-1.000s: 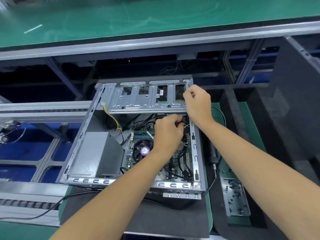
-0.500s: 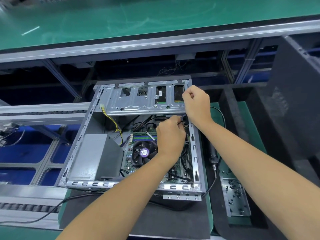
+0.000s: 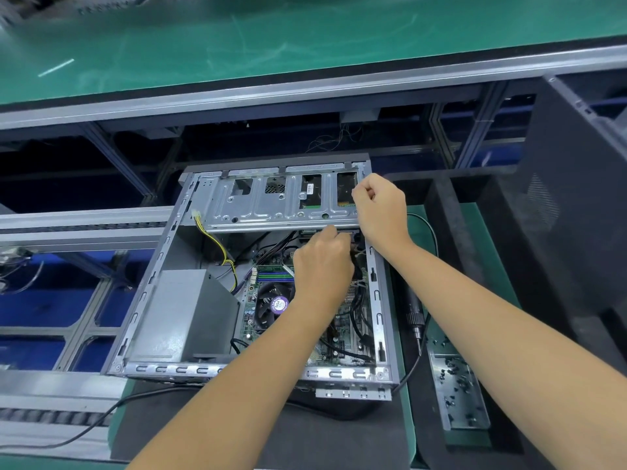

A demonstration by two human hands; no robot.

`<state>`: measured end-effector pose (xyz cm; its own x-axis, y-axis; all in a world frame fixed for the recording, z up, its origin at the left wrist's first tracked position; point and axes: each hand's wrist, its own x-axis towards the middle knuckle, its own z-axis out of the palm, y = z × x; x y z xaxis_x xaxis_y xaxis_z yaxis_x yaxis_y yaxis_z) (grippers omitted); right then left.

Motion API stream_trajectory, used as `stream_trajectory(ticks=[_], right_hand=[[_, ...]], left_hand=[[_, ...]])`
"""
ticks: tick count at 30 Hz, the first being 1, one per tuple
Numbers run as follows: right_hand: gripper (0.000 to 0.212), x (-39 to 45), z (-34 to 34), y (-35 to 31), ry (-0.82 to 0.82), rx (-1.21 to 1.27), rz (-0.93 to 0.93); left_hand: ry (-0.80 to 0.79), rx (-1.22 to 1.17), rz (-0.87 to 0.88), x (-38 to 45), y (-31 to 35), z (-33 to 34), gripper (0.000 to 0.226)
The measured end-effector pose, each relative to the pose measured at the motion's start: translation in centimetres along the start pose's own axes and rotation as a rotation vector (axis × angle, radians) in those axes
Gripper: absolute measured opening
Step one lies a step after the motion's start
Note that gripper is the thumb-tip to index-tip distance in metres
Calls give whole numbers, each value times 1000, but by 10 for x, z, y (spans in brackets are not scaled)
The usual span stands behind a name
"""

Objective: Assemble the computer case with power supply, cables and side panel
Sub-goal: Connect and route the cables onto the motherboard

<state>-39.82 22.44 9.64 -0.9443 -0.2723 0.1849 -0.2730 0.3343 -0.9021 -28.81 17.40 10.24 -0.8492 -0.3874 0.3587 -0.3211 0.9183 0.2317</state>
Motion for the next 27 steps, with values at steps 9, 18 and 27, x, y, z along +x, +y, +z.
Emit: stream_trajectory(ticks=[9,18,27], right_hand=[[19,2,3,5,8,-1,-12],[19,3,4,5,9,-44,-17],[18,3,3,4,-5,-102,-43]], left_hand=[[-17,31,44,7,-8,4,27],[-56,8,11,10,-4,4,23],[-74,16,55,13,-13,8,15]])
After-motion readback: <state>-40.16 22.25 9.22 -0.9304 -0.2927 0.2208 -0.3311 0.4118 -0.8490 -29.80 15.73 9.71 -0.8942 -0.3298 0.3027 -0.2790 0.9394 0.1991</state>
